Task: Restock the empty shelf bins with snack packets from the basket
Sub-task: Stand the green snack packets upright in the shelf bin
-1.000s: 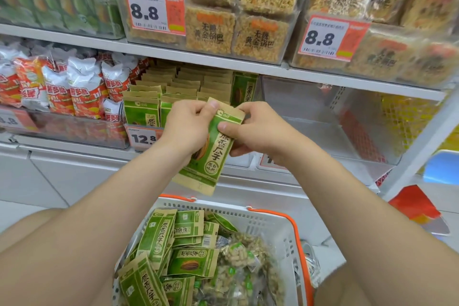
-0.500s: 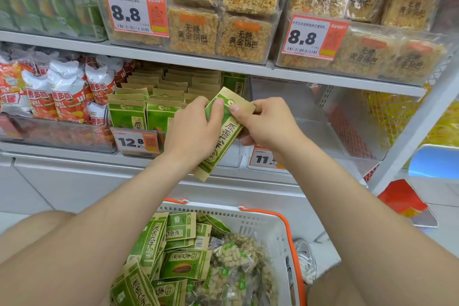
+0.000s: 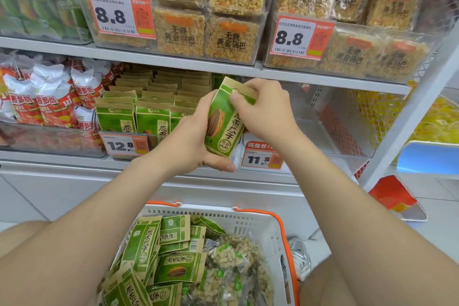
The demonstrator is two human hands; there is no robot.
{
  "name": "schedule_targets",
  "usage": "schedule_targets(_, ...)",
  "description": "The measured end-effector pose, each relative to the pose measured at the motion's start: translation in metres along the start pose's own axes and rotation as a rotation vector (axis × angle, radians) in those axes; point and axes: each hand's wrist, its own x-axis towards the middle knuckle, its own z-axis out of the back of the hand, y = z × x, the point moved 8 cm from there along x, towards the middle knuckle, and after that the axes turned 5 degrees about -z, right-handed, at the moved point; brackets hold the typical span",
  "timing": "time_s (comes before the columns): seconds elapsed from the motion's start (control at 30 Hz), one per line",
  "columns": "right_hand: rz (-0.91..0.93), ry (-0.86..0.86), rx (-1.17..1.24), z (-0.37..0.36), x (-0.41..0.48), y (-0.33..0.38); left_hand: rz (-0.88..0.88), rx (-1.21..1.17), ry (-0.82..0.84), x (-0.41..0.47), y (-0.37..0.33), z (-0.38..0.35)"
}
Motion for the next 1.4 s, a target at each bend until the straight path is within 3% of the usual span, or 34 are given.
schedule_targets(0.1, -0.006, 0.105, 0.1, -0.002, 0.005, -0.006, -0.02, 0.093, 0.017, 0.003, 0.003, -0.001)
schedule_targets(0.23, 0.22, -0.146, 0.06, 0.029, 0.003, 0.015, -0.05, 0.567, -0.172, 0.006, 0.006, 0.014)
schedule_targets(0.3, 0.311, -0.163, 0.019, 0.03, -0.001, 0.025, -0.039, 0.758, -0.304, 0.004, 0.004, 0.024)
schedule_targets(0.37, 0.345, -0.096, -0.09, 0.013, -0.002, 0.025, -0.02, 0.826, -0.35, 0.004, 0.004, 0.028)
schedule_targets(0.5, 0.367, -0.022, -0.435, -0.03, 0.006, 0.011, 0.071, 0.95, -0.263, 0.01, 0.022, 0.024)
schedule_targets(0.63, 0.378, -0.023, -0.657, -0.07, 0.019, 0.004, 0.12, 1.005, -0.209, 0.017, 0.039, 0.023)
schedule_targets(0.83, 0.276, 0.002, -0.809, -0.106, 0.051, -0.005, 0.115, 1.01, -0.189, 0.027, 0.046, 0.028)
schedule_targets(1.0, 0.171, -0.017, -0.845, -0.12, 0.085, -0.008, 0.081, 1.009, -0.205, 0.031, 0.051, 0.029)
schedule_targets(1.17, 0.004, 0.11, -0.861, -0.127, 0.115, -0.003, 0.072, 1.021, -0.212, 0.033, 0.055, 0.027)
schedule_targets(1.4, 0.034, 0.029, -0.845, -0.131, 0.127, 0.001, 0.064, 0.996, -0.21, 0.032, 0.057, 0.029)
